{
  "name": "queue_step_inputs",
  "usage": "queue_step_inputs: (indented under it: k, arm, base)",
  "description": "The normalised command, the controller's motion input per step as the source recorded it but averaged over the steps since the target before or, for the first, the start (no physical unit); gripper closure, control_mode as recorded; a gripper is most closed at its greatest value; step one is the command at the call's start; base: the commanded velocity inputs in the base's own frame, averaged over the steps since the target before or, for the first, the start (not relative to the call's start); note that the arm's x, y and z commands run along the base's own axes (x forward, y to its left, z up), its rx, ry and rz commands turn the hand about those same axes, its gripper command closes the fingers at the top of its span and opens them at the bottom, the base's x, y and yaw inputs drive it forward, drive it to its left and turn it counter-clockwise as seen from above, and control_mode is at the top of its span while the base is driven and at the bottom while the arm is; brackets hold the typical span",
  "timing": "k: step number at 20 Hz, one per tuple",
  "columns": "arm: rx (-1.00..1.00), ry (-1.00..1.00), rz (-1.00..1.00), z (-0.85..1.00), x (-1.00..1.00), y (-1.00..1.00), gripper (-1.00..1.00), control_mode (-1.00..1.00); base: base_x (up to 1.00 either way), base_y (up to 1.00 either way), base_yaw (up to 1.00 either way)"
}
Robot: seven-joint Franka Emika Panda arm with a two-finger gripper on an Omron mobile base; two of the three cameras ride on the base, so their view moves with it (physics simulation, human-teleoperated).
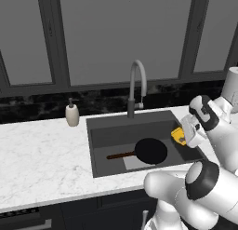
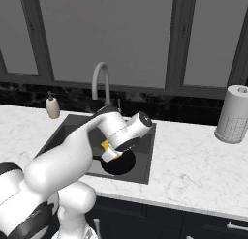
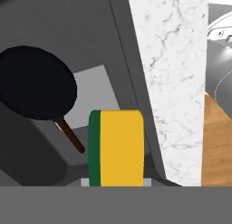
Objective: Pick the pan and sponge and place them into the sink. Then turn on the water.
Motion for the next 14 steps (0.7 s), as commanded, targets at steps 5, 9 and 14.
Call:
queue_step_inputs:
  k: [5, 9, 14]
  arm:
    - [0.00, 0.00, 0.00, -0.49, 0.33, 0.01, 1.00, -1.00]
    - [0.00, 0.00, 0.00, -0.53, 0.33, 0.04, 1.00, -1.00]
    - [0.00, 0.00, 0.00, -0.40, 0.36, 0.03, 1.00, -1.00]
  base:
    - [0.00, 0.00, 0.00]
    - [0.00, 0.00, 0.00]
    - [0.00, 0.00, 0.00]
